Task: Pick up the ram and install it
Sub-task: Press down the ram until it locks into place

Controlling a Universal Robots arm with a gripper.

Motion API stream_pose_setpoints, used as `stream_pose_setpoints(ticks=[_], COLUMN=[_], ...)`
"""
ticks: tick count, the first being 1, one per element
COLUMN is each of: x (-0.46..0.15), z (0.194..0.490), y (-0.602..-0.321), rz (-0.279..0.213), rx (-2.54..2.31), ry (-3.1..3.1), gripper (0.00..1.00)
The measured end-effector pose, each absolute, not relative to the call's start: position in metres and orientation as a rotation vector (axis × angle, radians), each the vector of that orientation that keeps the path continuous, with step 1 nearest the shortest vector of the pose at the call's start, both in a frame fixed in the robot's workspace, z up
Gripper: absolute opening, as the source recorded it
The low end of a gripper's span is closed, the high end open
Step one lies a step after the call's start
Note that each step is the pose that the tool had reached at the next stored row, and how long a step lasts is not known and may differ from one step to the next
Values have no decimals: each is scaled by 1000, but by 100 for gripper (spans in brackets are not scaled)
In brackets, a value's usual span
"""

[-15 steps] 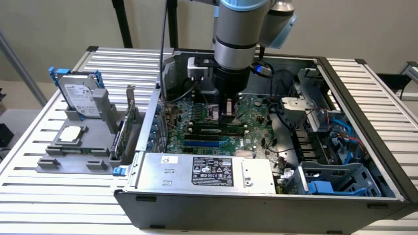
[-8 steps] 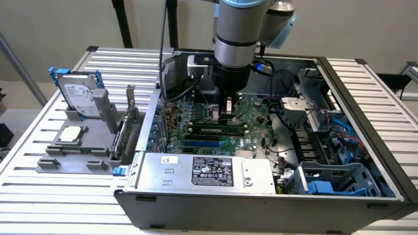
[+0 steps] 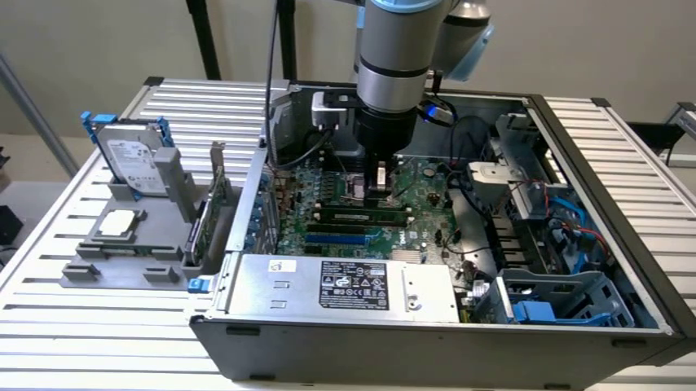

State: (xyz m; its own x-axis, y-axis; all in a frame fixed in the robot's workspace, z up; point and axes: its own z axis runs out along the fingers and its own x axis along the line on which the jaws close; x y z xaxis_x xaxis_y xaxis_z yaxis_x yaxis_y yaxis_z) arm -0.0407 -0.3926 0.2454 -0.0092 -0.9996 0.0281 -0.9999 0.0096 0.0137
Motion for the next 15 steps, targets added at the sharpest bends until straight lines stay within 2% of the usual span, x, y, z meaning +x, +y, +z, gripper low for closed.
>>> stream_pose_setpoints(ticks=[15], x=[-43], z=[234], y=[-392], rz=[16], rx=[2190], ry=[-2211], gripper=[11])
